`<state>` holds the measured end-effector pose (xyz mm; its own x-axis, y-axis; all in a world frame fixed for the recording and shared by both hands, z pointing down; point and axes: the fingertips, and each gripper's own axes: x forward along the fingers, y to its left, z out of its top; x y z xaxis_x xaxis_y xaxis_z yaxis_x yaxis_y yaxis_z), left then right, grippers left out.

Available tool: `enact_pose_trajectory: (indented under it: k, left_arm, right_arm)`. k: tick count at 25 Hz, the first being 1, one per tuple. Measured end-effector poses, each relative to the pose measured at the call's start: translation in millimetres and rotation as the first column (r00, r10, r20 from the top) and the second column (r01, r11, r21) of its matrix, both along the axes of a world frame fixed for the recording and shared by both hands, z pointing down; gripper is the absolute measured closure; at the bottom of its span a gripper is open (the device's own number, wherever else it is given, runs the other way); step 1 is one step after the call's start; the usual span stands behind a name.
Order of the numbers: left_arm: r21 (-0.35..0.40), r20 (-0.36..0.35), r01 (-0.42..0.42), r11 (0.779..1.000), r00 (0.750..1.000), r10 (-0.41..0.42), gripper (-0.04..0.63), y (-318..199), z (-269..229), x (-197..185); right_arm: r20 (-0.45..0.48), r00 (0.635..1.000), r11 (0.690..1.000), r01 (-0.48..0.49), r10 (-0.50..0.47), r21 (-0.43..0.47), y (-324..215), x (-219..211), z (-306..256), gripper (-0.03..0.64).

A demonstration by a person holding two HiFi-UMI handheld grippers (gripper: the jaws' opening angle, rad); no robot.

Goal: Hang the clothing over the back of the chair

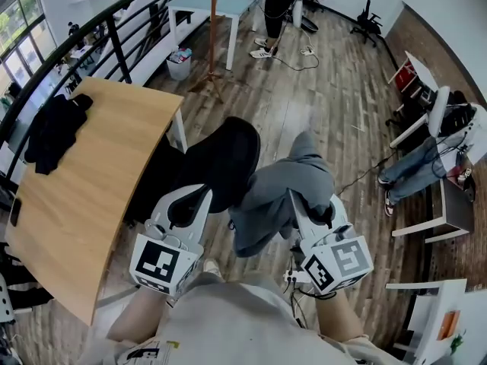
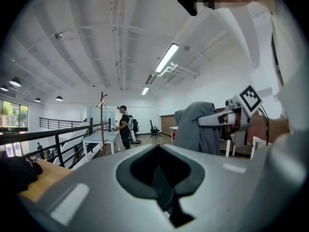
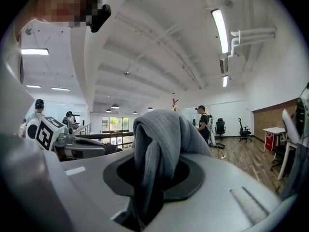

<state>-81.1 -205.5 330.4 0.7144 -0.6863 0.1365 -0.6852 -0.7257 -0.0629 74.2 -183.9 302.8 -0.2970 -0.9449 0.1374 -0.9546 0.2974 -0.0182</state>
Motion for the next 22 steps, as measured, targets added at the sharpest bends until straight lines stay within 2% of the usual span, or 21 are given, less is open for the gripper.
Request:
enact_pose_trajectory:
  k: [10,22]
  left_arm:
    - [-0.016,-0.005,0.000,1.000,1.000,0.000,0.594,-11.6,4.4,14.4]
    - [-0.019,0.000,-0.003,1.000,1.000,0.003,0.594,-13.7,2.3,42.1]
  right_arm:
    - [0.009,0.999,0.999,-0.038,0.038,0.016,-14.5,22.8,-3.7,0.526]
    - [0.014,1.000,1.000,-0.020,0.020,0.003,-22.7,45.9,1.6,0.526]
